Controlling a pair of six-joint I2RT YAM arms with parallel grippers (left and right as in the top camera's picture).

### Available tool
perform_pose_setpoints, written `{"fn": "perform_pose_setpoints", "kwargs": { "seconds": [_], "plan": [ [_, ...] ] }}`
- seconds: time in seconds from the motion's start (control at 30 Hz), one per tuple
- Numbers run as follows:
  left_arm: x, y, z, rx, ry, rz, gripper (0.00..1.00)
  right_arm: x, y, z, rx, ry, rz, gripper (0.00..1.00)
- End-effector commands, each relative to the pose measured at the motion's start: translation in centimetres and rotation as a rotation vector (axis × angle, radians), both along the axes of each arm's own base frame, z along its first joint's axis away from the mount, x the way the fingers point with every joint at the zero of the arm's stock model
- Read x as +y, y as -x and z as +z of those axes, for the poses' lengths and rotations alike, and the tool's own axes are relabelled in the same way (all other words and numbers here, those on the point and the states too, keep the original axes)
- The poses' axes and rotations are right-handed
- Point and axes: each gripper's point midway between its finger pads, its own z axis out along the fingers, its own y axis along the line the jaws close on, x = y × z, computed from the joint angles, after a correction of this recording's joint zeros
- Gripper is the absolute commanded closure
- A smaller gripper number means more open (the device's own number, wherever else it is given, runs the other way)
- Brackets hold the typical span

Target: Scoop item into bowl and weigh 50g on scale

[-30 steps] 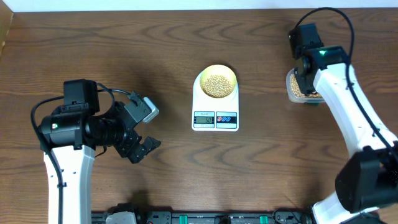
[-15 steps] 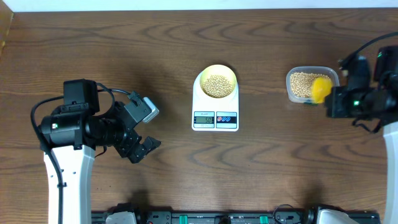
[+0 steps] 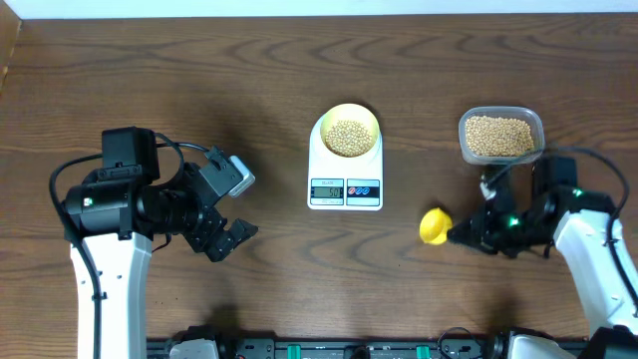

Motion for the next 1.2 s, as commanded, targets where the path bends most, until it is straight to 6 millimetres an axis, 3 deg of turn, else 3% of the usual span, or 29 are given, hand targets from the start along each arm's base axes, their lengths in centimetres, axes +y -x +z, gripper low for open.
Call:
{"fn": "perform_pose_setpoints", "kwargs": {
  "seconds": [0.0, 0.17, 0.27, 0.47, 0.67, 0.77, 0.97, 1.1, 1.17],
  "plan": [
    [0.1, 0.1, -0.3, -0.003, -0.007, -0.015, 0.02, 0.6, 1.2, -1.0, 0.077, -0.051, -0.061, 0.99],
    [0.1, 0.1, -0.3, -0.003, -0.007, -0.016, 0.02, 0.1, 2.4, -2.1, 0.137, -0.058, -0.111, 0.99],
    [0.1, 0.1, -0.3, -0.003, -0.007, -0.015, 0.02, -0.8, 2.6, -2.6, 0.157, -0.021, -0.133, 0.86],
    [0.1, 0.1, -0.3, -0.003, -0.007, -0.015, 0.02, -2.9, 3.2, -4.0, 0.213, 0.119, -0.181, 0.72],
    [0.1, 0.1, -0.3, -0.003, -0.007, -0.015, 0.02, -5.6, 3.1, -5.4, 0.219, 0.289, -0.217, 0.41],
    [0.1, 0.1, -0.3, -0.003, -0.007, -0.015, 0.02, -6.3, 2.1, -5.7, 0.172, 0.323, -0.227, 0.01],
    [0.1, 0.1, -0.3, -0.003, -0.007, -0.015, 0.02, -10.2, 0.5, -5.9, 0.164, 0.521, -0.381, 0.01],
    [0.1, 0.1, -0.3, -0.003, -0.007, -0.016, 0.02, -12.5, -1.1, -3.6, 0.137, 0.626, -0.440, 0.01],
    [0.1, 0.1, -0.3, -0.003, -0.007, -0.016, 0.02, -14.3, -2.2, -1.2, 0.101, 0.720, -0.464, 0.01]
  ]
}}
